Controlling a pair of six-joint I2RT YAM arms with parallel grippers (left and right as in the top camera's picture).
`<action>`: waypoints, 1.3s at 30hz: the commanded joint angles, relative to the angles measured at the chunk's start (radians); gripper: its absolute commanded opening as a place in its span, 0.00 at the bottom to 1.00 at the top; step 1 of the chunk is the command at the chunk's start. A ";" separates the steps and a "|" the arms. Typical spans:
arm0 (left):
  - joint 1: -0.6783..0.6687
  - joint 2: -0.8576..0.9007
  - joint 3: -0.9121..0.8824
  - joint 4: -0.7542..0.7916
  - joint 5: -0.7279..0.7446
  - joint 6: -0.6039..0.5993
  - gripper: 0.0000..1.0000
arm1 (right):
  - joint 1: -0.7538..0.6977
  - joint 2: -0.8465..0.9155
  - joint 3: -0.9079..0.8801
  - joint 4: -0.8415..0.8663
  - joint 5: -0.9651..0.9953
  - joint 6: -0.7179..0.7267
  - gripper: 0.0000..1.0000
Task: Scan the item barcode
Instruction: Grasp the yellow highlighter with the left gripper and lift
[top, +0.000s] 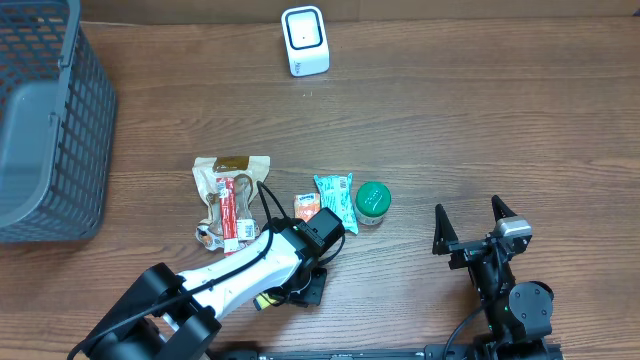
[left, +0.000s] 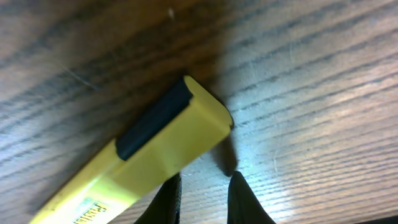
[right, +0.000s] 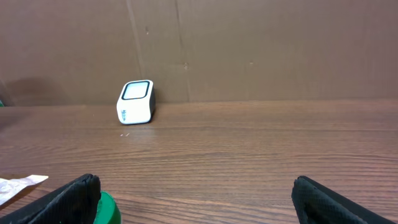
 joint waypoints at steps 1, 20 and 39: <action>0.026 -0.002 -0.006 0.017 -0.060 0.034 0.12 | -0.006 -0.010 -0.011 0.006 0.006 0.008 1.00; 0.221 -0.002 0.018 0.101 -0.097 0.183 0.11 | -0.006 -0.010 -0.011 0.006 0.005 0.008 1.00; 0.249 -0.002 0.324 -0.265 -0.131 0.222 0.22 | -0.006 -0.010 -0.011 0.006 0.006 0.008 1.00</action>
